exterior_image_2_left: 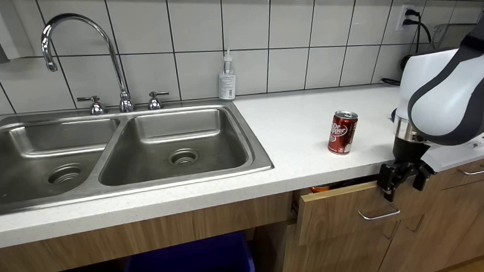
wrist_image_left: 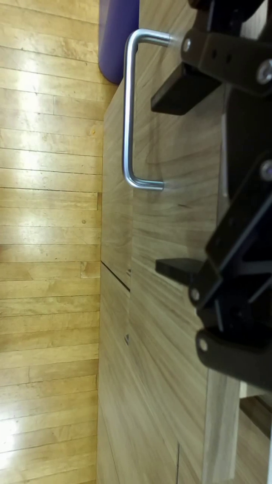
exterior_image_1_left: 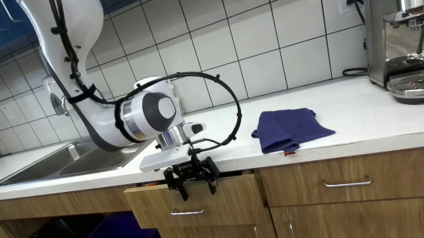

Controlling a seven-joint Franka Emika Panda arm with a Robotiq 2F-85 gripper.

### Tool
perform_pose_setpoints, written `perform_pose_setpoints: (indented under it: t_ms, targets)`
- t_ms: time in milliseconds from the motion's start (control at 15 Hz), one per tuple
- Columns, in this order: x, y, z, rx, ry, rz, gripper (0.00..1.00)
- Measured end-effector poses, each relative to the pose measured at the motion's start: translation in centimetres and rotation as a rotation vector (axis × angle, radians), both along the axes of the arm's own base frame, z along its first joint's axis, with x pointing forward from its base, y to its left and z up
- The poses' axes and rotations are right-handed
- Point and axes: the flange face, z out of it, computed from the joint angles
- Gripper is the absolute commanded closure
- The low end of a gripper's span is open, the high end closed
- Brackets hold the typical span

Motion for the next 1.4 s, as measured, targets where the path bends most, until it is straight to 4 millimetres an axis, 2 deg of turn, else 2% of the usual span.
perform_pose_setpoints:
  t_ms: [533,1067,1400]
  targets:
    - [-0.6,-0.2,1.1,0.008,-0.02,0.056,0.0]
    - [-1.8,0.0,3.7,0.014,-0.113,0.091,0.0]
    - [-3.2,0.2,5.1,0.019,-0.174,0.111,0.0]
